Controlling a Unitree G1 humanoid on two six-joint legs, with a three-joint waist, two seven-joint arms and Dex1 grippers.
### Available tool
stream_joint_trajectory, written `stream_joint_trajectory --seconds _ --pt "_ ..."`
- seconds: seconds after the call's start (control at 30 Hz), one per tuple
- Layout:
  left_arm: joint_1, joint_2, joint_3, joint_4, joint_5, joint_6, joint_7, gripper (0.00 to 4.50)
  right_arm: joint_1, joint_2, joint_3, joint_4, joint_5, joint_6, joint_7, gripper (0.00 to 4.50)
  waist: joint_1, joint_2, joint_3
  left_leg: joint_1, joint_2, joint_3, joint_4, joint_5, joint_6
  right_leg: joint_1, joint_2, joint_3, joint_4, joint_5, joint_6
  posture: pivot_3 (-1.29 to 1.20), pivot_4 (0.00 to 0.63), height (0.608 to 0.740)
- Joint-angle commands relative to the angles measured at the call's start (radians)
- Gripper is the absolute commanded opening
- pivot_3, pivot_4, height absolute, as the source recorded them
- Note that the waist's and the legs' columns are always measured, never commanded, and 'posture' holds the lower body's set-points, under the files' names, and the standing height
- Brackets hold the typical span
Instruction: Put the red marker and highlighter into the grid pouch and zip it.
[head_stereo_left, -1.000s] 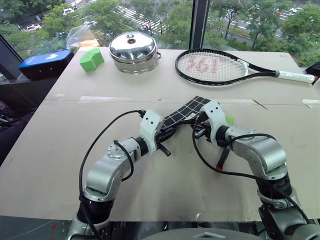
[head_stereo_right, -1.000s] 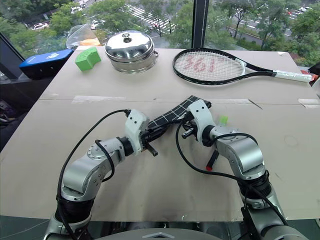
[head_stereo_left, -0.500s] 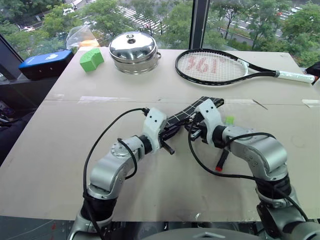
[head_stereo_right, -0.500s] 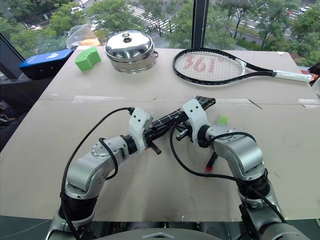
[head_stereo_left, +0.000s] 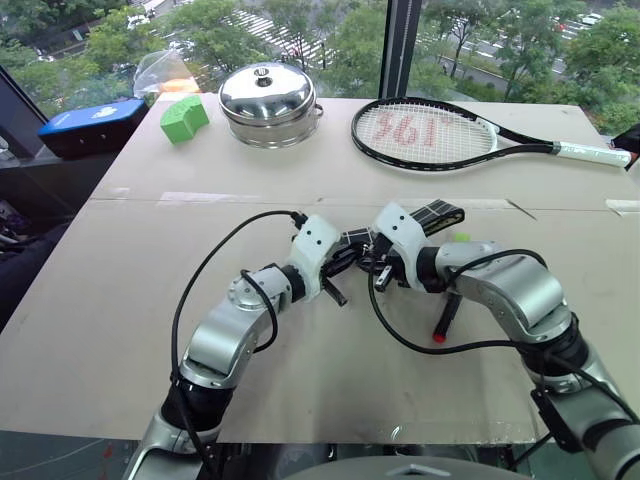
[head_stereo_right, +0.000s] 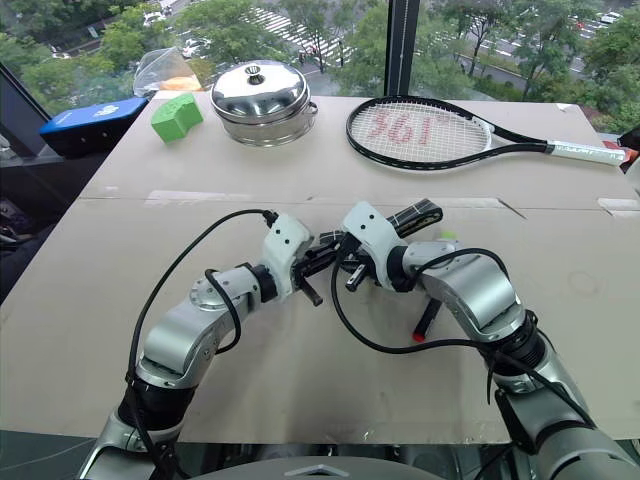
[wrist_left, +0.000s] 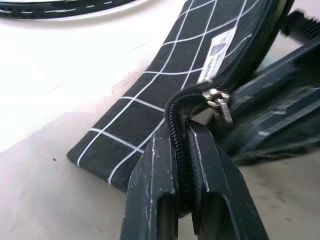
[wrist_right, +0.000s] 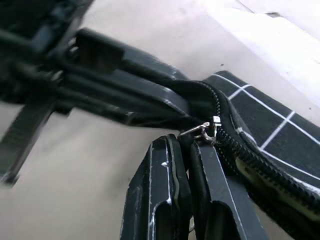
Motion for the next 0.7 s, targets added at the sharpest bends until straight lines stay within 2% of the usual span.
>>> stream_joint_trajectory --seconds 0.03,0.07,0.13,0.23,0.33,0.43,0.53,0.7 --pt "-0.032 0.001 -0.003 0.001 -0.001 -0.073 -0.038 0.0 -0.006 0.007 -0.022 0.004 0.017 -0.093 0.046 0.09 -0.001 0.0 0.0 0.0 0.0 0.0 0.0 0.0 0.0 0.0 0.0 0.0 0.0 0.0 0.0 0.0 0.15 0.74" --pt "-0.033 0.008 0.003 0.01 -0.002 -0.089 -0.051 0.0 0.007 0.002 -0.048 -0.008 0.028 -0.097 0.048 0.69 -0.001 0.0 0.0 0.0 0.0 0.0 0.0 0.0 0.0 0.0 0.0 0.0 0.0 0.0 0.0 0.0 0.15 0.74" --pt "-0.034 0.023 0.014 0.027 -0.005 -0.123 -0.081 0.0 0.041 -0.01 -0.106 -0.063 0.036 -0.102 0.025 1.38 0.001 0.0 0.0 0.0 0.0 0.0 0.0 0.0 0.0 0.0 0.0 0.0 0.0 0.0 0.0 0.0 0.15 0.74" --pt "-0.035 0.047 0.025 0.053 -0.003 -0.168 -0.122 0.0 0.105 -0.011 -0.239 -0.178 0.135 -0.03 0.029 2.81 0.003 0.0 0.0 -0.001 0.0 -0.001 0.0 0.0 0.0 0.0 -0.002 -0.001 0.0 0.0 0.0 0.0 0.15 0.74" --pt "-0.038 0.06 0.032 0.071 -0.007 -0.197 -0.15 0.0 0.163 0.006 -0.374 -0.256 0.233 0.048 0.002 2.81 0.001 0.0 0.0 -0.002 0.0 -0.001 0.0 0.0 0.0 0.0 -0.005 -0.002 -0.001 0.0 0.0 0.0 0.15 0.74" --pt "-0.039 0.071 0.036 0.078 -0.002 -0.215 -0.165 0.0 0.17 0.083 -0.494 -0.275 0.292 0.107 -0.083 1.41 -0.001 0.0 0.0 -0.001 0.0 -0.001 0.0 0.0 0.0 0.0 -0.006 -0.002 0.0 0.0 0.0 0.0 0.15 0.74" --pt "-0.038 0.08 0.038 0.081 0.002 -0.225 -0.177 0.0 0.152 0.136 -0.541 -0.256 0.288 0.144 -0.172 0.04 -0.001 0.0 0.0 0.0 0.001 -0.001 0.0 0.0 0.001 0.0 -0.006 -0.002 0.0 0.0 0.0 0.0 0.15 0.74" --pt "-0.042 0.087 0.036 0.072 0.001 -0.223 -0.189 0.0 0.134 0.125 -0.482 -0.182 0.218 0.155 -0.267 0.04 -0.001 0.001 0.001 0.0 0.0 0.0 0.0 0.0 0.0 0.0 -0.006 -0.002 0.0 0.0 0.0 0.0 0.15 0.74"
